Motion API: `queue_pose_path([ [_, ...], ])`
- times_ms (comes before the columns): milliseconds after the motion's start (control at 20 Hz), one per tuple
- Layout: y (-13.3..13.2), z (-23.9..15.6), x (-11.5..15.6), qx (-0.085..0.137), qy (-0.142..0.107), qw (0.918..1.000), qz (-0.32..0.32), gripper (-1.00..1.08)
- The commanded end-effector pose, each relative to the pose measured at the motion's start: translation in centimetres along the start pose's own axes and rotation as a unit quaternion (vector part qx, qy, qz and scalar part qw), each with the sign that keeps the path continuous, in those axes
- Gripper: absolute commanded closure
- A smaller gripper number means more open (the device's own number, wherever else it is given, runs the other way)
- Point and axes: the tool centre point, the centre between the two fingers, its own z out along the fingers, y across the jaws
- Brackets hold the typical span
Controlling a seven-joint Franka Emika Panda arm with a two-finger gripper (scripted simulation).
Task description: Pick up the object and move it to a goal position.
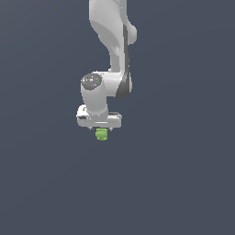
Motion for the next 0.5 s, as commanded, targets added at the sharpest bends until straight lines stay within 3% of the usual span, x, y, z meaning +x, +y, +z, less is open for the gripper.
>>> queue_pose_path([
  [0,0.0,0.0,0.0,0.0,0.0,1.0,0.0,-0.92],
  [450,0.1,2.8,-0.2,0.0,0.0,1.0,0.0,-0.92],
])
